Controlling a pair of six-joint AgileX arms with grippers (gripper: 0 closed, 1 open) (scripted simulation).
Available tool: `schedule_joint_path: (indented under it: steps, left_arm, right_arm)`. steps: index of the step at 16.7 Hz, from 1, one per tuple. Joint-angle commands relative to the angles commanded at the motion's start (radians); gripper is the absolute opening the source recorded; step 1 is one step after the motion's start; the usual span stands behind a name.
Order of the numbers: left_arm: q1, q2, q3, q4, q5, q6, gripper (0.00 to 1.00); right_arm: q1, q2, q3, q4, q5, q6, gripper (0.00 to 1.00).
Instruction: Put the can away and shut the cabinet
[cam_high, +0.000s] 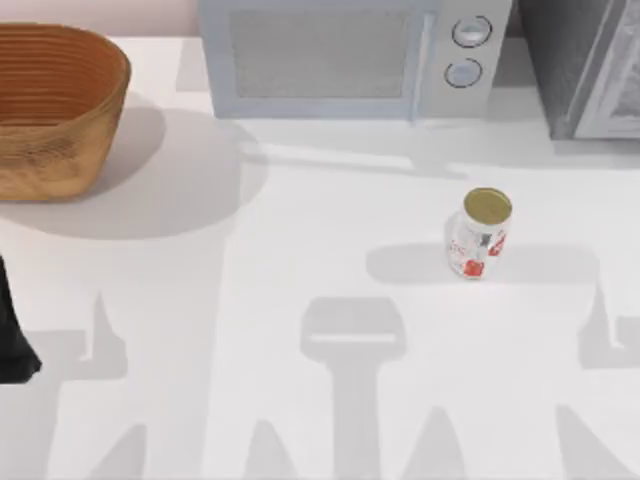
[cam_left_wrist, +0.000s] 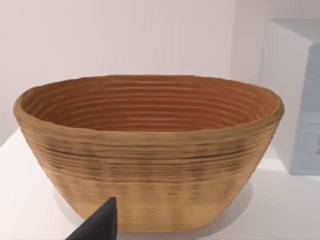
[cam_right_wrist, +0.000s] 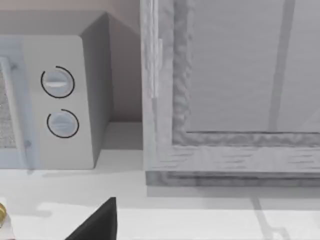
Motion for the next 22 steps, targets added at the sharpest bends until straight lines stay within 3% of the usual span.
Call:
schedule_joint_path:
  steps: [22]
  left_arm:
    - [0.000,0.000,0.000,0.000,0.000,0.000,1.00]
  right_arm:
    - [0.629,1.928,0.390,1.434,0.663,0.095,1.00]
